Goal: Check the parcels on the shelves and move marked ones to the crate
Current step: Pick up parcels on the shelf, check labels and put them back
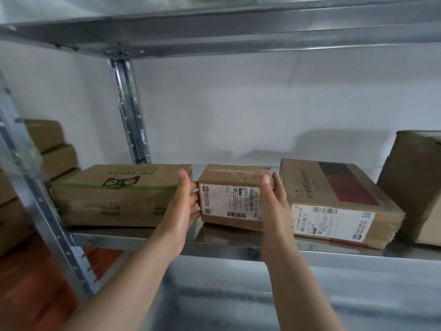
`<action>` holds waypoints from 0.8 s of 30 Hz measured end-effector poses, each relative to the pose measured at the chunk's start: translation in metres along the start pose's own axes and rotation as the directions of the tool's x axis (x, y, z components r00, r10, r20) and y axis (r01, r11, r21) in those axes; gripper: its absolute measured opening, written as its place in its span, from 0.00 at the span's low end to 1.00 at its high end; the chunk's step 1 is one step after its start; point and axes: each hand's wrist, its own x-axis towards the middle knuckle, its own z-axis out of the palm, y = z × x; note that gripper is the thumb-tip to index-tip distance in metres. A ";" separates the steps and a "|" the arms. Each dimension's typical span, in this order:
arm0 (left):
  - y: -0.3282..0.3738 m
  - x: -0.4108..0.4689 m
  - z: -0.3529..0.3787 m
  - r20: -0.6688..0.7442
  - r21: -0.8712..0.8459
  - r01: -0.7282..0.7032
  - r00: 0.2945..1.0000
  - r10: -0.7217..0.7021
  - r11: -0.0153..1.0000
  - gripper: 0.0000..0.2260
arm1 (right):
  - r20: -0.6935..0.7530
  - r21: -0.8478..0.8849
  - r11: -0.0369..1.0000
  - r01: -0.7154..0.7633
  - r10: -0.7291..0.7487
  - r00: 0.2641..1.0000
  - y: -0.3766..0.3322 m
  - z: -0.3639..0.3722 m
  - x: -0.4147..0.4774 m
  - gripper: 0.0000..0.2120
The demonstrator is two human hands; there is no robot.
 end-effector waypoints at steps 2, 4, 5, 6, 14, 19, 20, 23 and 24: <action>-0.001 0.001 0.001 0.004 0.003 0.001 1.000 -0.001 1.000 0.34 | -0.021 -0.012 1.000 0.008 -0.008 1.000 0.005 0.000 0.001 0.29; -0.002 0.000 -0.002 0.020 0.008 0.004 1.000 -0.004 1.000 0.32 | -0.040 -0.026 0.999 0.037 -0.038 0.998 0.009 0.001 0.001 0.27; -0.002 0.000 -0.004 0.030 0.016 0.008 1.000 -0.009 1.000 0.35 | -0.053 -0.047 0.997 0.056 -0.059 0.997 0.010 0.001 -0.001 0.25; -0.003 -0.001 -0.005 0.038 0.027 0.016 0.999 -0.017 1.000 0.38 | -0.065 -0.088 0.993 0.077 -0.082 0.994 0.011 0.001 -0.001 0.23; 0.005 -0.004 -0.015 0.126 0.114 0.047 0.990 -0.061 0.992 0.35 | -0.253 -0.300 0.949 0.100 -0.180 0.950 0.004 0.012 -0.010 0.19; 0.015 -0.012 -0.015 0.113 0.114 0.093 0.988 -0.106 0.989 0.29 | -0.384 -0.267 0.932 0.246 -0.337 0.860 -0.014 0.020 -0.033 0.20; 0.018 -0.016 -0.014 0.104 0.110 0.090 0.989 -0.101 0.990 0.28 | -0.408 -0.240 0.931 0.275 -0.354 0.842 -0.017 0.020 -0.037 0.19; 0.024 -0.026 -0.025 0.061 0.112 0.058 0.996 -0.065 0.992 0.31 | -0.454 -0.177 0.926 0.334 -0.378 0.807 -0.025 0.030 -0.047 0.16; 0.026 -0.029 -0.033 0.045 0.118 0.037 0.998 -0.042 0.992 0.32 | -0.450 -0.175 0.922 0.346 -0.388 0.804 -0.027 0.035 -0.051 0.16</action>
